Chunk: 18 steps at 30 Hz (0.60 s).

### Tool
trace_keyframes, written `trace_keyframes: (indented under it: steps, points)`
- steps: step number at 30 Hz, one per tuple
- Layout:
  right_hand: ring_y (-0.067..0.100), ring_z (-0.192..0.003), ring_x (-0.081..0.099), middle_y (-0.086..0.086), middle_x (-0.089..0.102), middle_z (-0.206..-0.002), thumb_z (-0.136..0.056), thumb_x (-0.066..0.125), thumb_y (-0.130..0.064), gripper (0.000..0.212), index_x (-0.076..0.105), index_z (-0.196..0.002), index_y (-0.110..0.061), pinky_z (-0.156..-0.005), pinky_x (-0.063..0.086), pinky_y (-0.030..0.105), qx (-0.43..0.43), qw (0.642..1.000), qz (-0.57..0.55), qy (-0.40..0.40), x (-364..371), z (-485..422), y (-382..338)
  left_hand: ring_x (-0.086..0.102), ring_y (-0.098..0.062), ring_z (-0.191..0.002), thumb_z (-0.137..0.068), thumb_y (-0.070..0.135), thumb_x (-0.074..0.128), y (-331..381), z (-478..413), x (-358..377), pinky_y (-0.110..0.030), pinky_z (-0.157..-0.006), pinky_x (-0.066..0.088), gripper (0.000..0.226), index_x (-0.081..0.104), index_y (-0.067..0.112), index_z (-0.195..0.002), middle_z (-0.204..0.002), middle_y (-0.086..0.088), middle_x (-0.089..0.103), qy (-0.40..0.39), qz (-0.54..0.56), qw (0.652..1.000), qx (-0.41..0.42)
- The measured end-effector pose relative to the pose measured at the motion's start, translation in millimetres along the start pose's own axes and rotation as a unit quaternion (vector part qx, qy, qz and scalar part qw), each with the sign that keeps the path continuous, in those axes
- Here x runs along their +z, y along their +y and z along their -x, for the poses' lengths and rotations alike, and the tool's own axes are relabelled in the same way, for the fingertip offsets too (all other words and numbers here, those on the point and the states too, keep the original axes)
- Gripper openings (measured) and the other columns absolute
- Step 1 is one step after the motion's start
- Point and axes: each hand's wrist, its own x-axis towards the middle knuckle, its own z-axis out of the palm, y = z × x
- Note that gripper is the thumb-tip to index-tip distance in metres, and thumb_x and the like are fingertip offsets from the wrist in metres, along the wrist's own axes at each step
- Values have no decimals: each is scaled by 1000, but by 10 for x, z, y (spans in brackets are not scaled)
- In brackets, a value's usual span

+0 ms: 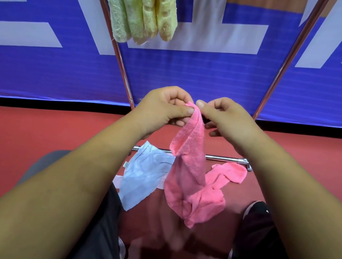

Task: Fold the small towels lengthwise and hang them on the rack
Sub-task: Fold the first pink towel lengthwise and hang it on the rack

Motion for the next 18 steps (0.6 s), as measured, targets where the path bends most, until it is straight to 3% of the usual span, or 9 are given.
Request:
trace_keyframes:
  steps: [4,8,10,14,18]
  points:
    - [15,-80,68,1,75,-91,-89,79,-51,51,70,-113,-7,-80,59,40,-11,999,-38,-10,56,18,-65,65,-15,-67,-88,8,87,24,1,13,-27,-61,57,14,74,11,-93,-76,-7,64,33,-85,995,39]
    - [15,-82,65,-1,76,-88,-81,73,-40,30,77,-103,-21,-91,60,53,-22,999,-26,-2,60,24,-84,57,-9,-64,-85,11,89,16,1,31,-20,-65,52,16,75,8,-92,-79,-4,63,59,-116,990,63]
    - [9,-81,67,0,80,-93,-88,74,-34,19,78,-103,-23,-94,60,49,-32,999,-9,1,62,23,-64,61,-11,-72,-84,17,90,0,-15,13,-24,-72,53,17,75,13,-90,-82,-3,69,68,-125,988,67]
    - [6,-76,65,-2,78,-93,-96,72,-27,9,74,-103,-23,-73,50,25,-40,995,93,22,106,7,11,65,-12,-74,-85,17,88,-15,-39,11,-29,-76,55,14,75,15,-90,-80,1,74,83,-108,989,58]
    - [27,-97,65,3,75,-102,-95,65,-19,12,71,-104,-16,-75,46,35,-2,963,265,52,138,-33,130,60,-10,-69,-87,17,86,10,-52,-5,-29,-73,53,13,74,16,-89,-72,7,67,100,-98,988,60]
